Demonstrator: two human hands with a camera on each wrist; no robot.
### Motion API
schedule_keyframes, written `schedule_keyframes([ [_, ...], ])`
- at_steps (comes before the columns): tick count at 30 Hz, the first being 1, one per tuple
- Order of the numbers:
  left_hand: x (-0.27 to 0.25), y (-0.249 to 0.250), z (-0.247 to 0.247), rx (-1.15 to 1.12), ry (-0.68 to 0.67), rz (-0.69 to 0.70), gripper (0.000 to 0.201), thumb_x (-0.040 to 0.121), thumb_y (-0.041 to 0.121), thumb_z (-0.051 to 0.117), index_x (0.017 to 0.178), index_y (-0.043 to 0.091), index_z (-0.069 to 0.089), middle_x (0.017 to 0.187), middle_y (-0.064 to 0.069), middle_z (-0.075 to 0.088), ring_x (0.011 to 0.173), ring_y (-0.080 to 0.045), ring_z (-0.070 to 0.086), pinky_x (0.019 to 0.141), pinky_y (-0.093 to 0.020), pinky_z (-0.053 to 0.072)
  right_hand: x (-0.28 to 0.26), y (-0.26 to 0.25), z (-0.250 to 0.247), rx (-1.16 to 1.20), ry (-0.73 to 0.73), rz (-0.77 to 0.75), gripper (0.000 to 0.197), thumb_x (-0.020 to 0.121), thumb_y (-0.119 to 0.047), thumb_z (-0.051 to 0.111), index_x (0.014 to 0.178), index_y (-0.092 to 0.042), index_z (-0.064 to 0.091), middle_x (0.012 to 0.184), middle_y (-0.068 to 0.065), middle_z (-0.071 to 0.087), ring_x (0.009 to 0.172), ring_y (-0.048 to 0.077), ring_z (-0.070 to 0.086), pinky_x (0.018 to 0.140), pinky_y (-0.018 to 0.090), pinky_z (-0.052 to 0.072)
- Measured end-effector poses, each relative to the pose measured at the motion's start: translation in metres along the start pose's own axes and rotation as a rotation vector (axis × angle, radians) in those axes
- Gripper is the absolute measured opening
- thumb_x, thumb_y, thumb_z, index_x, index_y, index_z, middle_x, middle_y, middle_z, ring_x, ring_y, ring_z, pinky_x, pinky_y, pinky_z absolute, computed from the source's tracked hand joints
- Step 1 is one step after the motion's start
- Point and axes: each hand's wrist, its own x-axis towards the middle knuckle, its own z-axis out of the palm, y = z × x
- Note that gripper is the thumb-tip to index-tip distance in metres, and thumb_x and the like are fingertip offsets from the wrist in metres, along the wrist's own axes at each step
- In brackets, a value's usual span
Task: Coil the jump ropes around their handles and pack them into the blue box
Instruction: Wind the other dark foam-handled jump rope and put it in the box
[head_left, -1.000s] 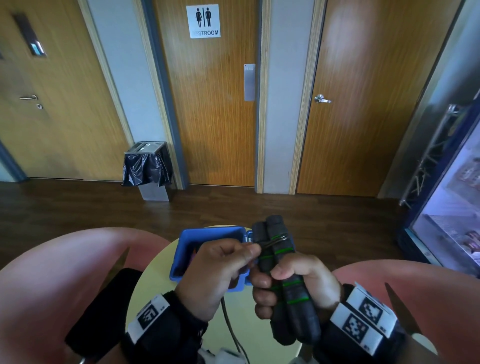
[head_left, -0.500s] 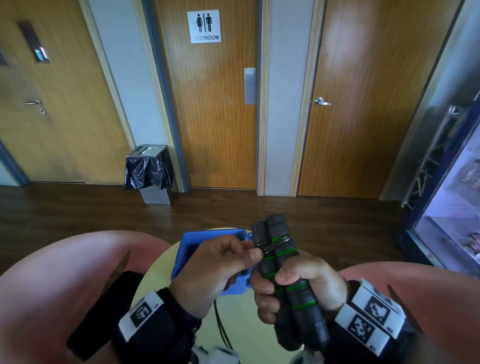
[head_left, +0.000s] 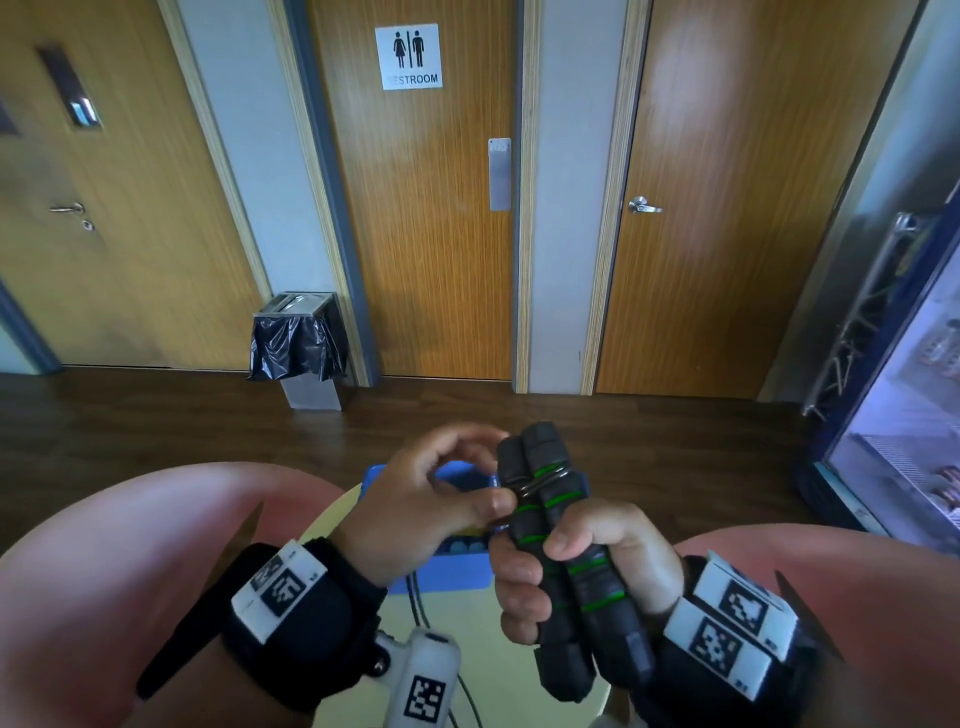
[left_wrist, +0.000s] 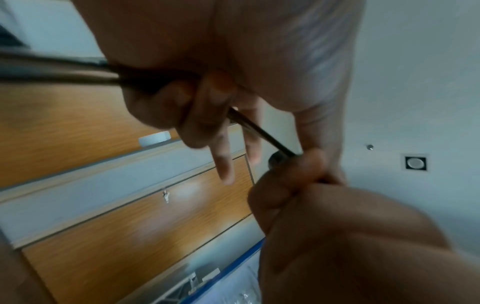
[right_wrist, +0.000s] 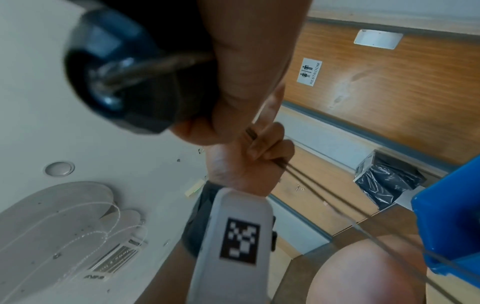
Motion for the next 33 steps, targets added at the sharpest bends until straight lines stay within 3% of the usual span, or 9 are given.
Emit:
schedule_keyframes([
  [3,0.002,0.002,-0.004,-0.07,-0.284,-0.008,0.081,0.079,0.038,0.079,0.147,0.023,0.036,0.091,0.006,0.066,0.066,-0.01,0.058,0.066,-0.02,0.049,-0.001,0.004,0.005,0.02,-0.027,0.016,0.028,0.073,-0.012,0.051,0.1,-0.009,0.048,0.071,0.006,0.047,0.058,0.02,0.051,0.065,0.032,0.041],
  [6,-0.001,0.014,0.0,-0.051,-0.371,0.01,0.078,0.087,0.044,0.068,0.152,0.028,0.029,0.087,0.004,0.067,0.071,-0.01,0.058,0.071,-0.02,0.048,-0.004,0.009,0.012,0.092,-0.046,-0.003,0.027,0.074,-0.014,0.048,0.1,-0.008,0.045,0.07,0.006,0.045,0.056,0.019,0.05,0.063,0.03,0.039],
  [9,-0.004,0.018,0.007,-0.224,-0.454,0.024,0.069,0.087,0.042,0.071,0.147,0.031,0.038,0.13,-0.023,0.061,0.108,-0.04,0.063,0.093,-0.052,0.044,-0.004,0.012,0.022,0.091,-0.107,-0.021,0.03,0.073,-0.018,0.049,0.101,-0.01,0.045,0.07,0.002,0.046,0.057,0.015,0.05,0.062,0.029,0.037],
  [11,-0.006,0.017,0.015,-0.371,-0.486,0.049,0.059,0.09,0.032,0.069,0.142,0.026,0.043,0.135,-0.033,0.052,0.126,-0.046,0.051,0.104,-0.066,0.03,-0.003,0.013,0.029,0.083,-0.137,-0.044,0.031,0.072,-0.02,0.048,0.102,-0.011,0.045,0.071,0.0,0.047,0.057,0.013,0.051,0.06,0.029,0.035],
  [15,-0.004,0.019,0.019,-0.328,-0.339,0.025,0.051,0.084,0.033,0.071,0.129,0.023,0.05,0.1,-0.035,0.055,0.09,-0.04,0.05,0.082,-0.057,0.038,-0.003,0.013,0.032,0.091,-0.144,-0.043,0.032,0.073,-0.025,0.051,0.102,-0.012,0.046,0.072,-0.003,0.052,0.059,0.011,0.055,0.06,0.026,0.042],
  [19,-0.011,0.023,0.015,-0.168,-0.298,0.029,0.049,0.079,0.033,0.059,0.128,0.029,0.051,0.086,0.006,0.061,0.073,-0.021,0.05,0.073,-0.035,0.042,-0.005,0.012,0.025,0.055,-0.108,0.0,0.036,0.079,-0.032,0.055,0.107,-0.01,0.049,0.082,0.002,0.058,0.07,0.014,0.062,0.065,0.026,0.049],
  [21,-0.013,0.024,0.014,-0.151,-0.287,0.031,0.053,0.078,0.033,0.058,0.129,0.025,0.046,0.081,0.012,0.063,0.06,-0.007,0.053,0.064,-0.021,0.046,-0.005,0.012,0.022,0.046,-0.063,0.032,0.042,0.082,-0.037,0.058,0.108,-0.004,0.053,0.093,0.01,0.061,0.083,0.023,0.065,0.069,0.028,0.053],
  [26,-0.015,0.018,0.009,-0.186,-0.283,0.056,0.055,0.081,0.024,0.059,0.133,0.015,0.041,0.097,-0.013,0.05,0.065,-0.003,0.059,0.057,-0.013,0.048,-0.013,0.013,0.007,0.013,0.036,0.12,0.065,0.082,-0.054,0.067,0.113,0.003,0.061,0.096,0.016,0.064,0.096,0.037,0.066,0.088,0.044,0.053],
  [33,-0.02,0.004,0.003,-0.253,-0.176,0.006,0.05,0.08,0.023,0.065,0.128,0.023,0.051,0.09,-0.003,0.06,0.076,-0.015,0.058,0.059,-0.022,0.047,-0.013,0.008,0.007,-0.286,0.2,0.182,0.049,0.072,-0.033,0.075,0.115,-0.009,0.069,0.101,0.019,0.066,0.09,0.035,0.065,0.084,0.045,0.053],
])
